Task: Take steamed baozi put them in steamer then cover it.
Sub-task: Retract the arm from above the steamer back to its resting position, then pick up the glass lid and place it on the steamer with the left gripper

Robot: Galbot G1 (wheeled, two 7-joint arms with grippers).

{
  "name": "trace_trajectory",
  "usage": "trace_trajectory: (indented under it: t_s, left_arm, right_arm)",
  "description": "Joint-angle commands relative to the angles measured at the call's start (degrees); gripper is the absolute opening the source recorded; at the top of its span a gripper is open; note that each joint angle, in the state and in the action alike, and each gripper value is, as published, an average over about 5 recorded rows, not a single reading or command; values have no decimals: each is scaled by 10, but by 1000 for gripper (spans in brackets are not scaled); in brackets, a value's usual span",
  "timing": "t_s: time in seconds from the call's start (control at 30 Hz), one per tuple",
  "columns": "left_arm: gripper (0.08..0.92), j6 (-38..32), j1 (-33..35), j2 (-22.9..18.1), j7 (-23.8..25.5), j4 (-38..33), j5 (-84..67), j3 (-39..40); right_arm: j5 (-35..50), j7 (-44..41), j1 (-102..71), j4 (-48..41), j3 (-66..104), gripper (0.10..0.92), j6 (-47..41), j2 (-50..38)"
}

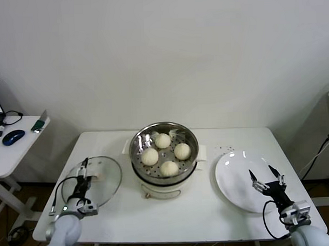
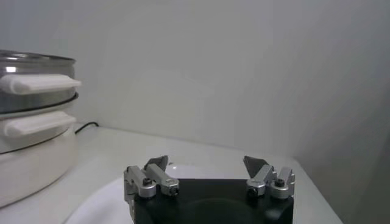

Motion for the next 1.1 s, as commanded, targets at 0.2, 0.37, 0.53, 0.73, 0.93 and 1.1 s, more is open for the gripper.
trace_trajectory:
  t_s: [0.2,0.37,0.53,0.73,0.93,1.1]
  left_arm:
    - [706,-6,-28,-4,-20,34,-1,9]
    - [568,-7,-26,-4,-18,33,-1,10]
    - [420,-6,-21,1,-16,17,-6,9]
    - [247,24,8,16,-19,-51,-35,10]
    - [149,110,64,43,-39,-158,-50,10]
    - [150,188,125,80,-44,-258,-64,8]
  right_arm:
    - [-18,-6,-2,-14,3,823,11,14]
    - [-22,-7,1,-18,3,823,14,20]
    - [-26,-8,3,-23,2,823,17,21]
    - [-30,-9,7,-29,1,823,20,21]
    - [-32,-9,15,-35,-2,823,19,11]
    - [-30,-8,28,-43,-10,823,17,-7]
